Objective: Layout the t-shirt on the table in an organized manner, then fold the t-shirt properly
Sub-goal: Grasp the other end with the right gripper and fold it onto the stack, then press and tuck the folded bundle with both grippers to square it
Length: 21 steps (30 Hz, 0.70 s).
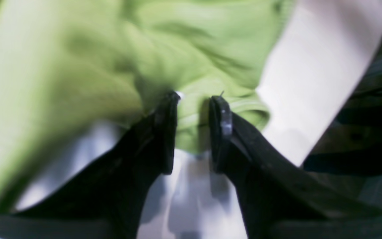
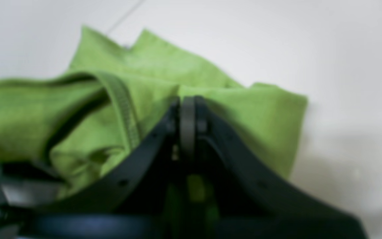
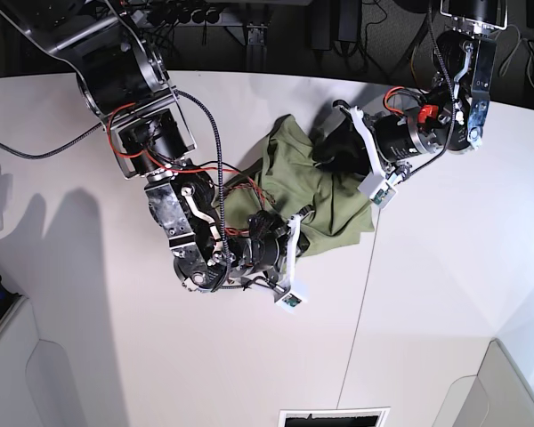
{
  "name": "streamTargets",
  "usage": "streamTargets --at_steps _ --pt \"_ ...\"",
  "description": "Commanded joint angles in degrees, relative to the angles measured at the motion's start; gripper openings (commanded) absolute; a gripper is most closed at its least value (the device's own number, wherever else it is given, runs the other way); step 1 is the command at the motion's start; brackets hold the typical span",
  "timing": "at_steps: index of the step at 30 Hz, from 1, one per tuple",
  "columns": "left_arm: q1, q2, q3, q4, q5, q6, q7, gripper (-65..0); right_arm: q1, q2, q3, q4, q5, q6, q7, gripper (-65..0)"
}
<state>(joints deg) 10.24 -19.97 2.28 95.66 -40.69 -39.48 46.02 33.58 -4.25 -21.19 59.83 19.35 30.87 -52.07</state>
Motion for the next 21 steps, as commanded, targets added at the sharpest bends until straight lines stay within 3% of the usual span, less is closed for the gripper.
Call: streamTargets --at_steps 1,8,21 --pt "-1.1 -1.2 -0.4 0.4 -0.3 -0.5 -1.3 -47.6 1.9 0.2 -0.2 0.8 2.4 0.5 -1.0 -65.0" --pt "-4.7 -4.4 -0.4 0.0 4.5 -0.5 -3.2 -47.6 0.9 1.3 -0.3 1.9 16.3 0.7 -9.5 -65.0" --pt "-9.8 -6.4 -0.3 -0.1 9.3 -0.5 -5.7 -47.6 -13.9 6.5 -0.3 20.1 16.0 0.9 -11.5 -65.0"
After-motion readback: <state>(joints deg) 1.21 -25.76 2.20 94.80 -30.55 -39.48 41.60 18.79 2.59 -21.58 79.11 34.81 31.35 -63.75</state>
